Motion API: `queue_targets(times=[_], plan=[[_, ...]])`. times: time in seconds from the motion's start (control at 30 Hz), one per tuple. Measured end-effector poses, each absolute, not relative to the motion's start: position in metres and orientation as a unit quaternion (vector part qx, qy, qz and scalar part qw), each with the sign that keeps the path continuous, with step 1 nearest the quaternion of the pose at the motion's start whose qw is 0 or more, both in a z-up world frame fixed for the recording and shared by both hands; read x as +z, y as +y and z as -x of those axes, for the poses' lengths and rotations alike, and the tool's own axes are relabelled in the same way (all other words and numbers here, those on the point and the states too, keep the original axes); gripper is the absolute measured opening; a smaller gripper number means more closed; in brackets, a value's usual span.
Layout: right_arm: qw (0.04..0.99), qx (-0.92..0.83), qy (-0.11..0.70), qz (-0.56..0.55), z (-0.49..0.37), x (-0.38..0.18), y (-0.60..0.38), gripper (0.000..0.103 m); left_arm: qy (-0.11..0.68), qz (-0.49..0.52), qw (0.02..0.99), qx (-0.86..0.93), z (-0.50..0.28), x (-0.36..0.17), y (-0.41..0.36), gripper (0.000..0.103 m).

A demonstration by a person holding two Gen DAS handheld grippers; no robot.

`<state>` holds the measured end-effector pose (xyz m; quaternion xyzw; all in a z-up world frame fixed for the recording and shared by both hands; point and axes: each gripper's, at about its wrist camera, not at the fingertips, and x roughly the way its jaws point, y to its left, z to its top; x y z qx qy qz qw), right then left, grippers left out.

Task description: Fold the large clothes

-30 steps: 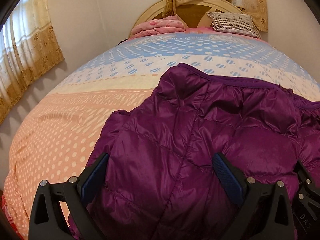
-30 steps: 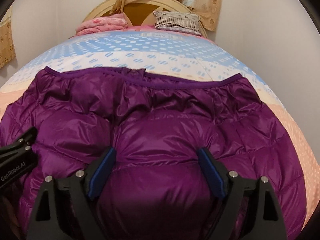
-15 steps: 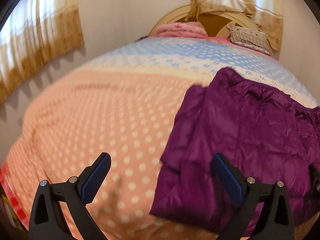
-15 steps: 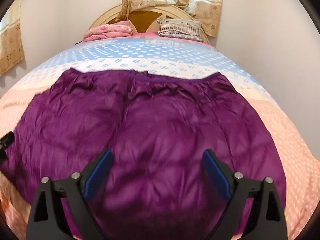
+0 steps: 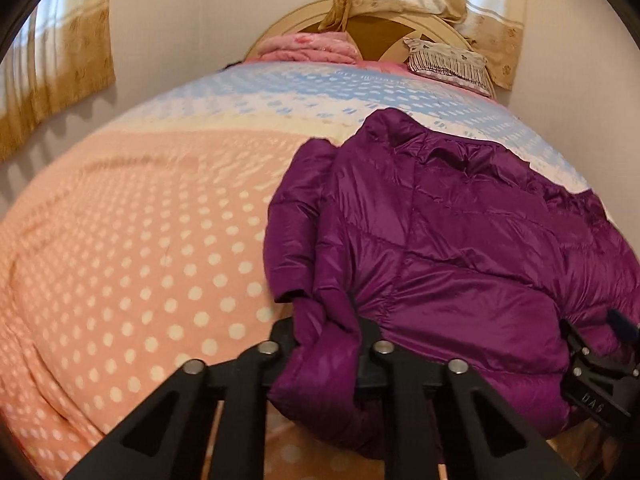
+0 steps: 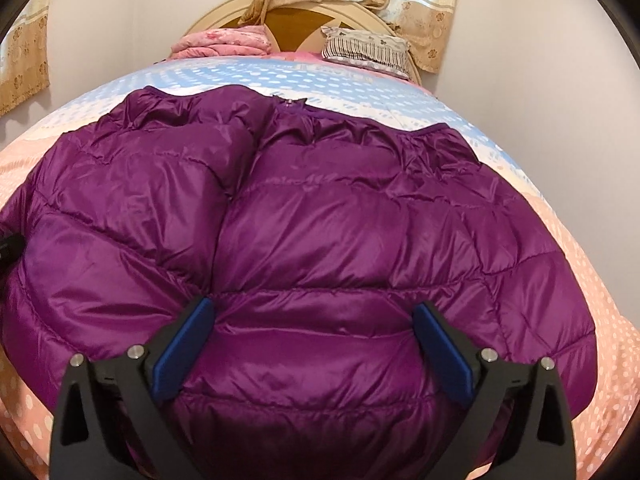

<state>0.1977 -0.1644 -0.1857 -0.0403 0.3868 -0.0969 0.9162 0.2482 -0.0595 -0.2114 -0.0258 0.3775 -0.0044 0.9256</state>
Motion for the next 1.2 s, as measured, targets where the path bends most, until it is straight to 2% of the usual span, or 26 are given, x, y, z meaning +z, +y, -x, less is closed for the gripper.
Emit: queue_targets(times=[0.43, 0.6, 0.77, 0.93, 1.03, 1.2], plan=[[0.921, -0.07, 0.378, 0.062, -0.202, -0.184, -0.086, 0.102, 0.326, 0.002, 0.944, 0.061, -0.216, -0.145, -0.001, 0.007], [0.923, 0.004, 0.385, 0.024, -0.192, -0.155, -0.1, 0.101, 0.295, -0.025, 0.953, 0.069, -0.203, -0.115, -0.001, 0.006], [0.941, -0.059, 0.333, -0.009, -0.162, -0.112, -0.192, 0.101, 0.23, -0.075, 0.97, 0.032, -0.194, -0.073, -0.063, 0.006], [0.928, -0.177, 0.322, -0.058, -0.138, -0.107, -0.311, 0.102, 0.179, -0.142, 0.972, -0.053, -0.182, -0.057, -0.173, 0.006], [0.914, -0.225, 0.325, -0.094, -0.124, -0.117, -0.362, 0.102, 0.157, -0.202, 0.962, -0.096, -0.176, -0.074, -0.243, 0.006], [0.893, -0.269, 0.343, -0.108, -0.105, -0.135, -0.4, 0.102, 0.19, -0.271, 0.927, -0.178, -0.17, -0.137, -0.329, 0.006]])
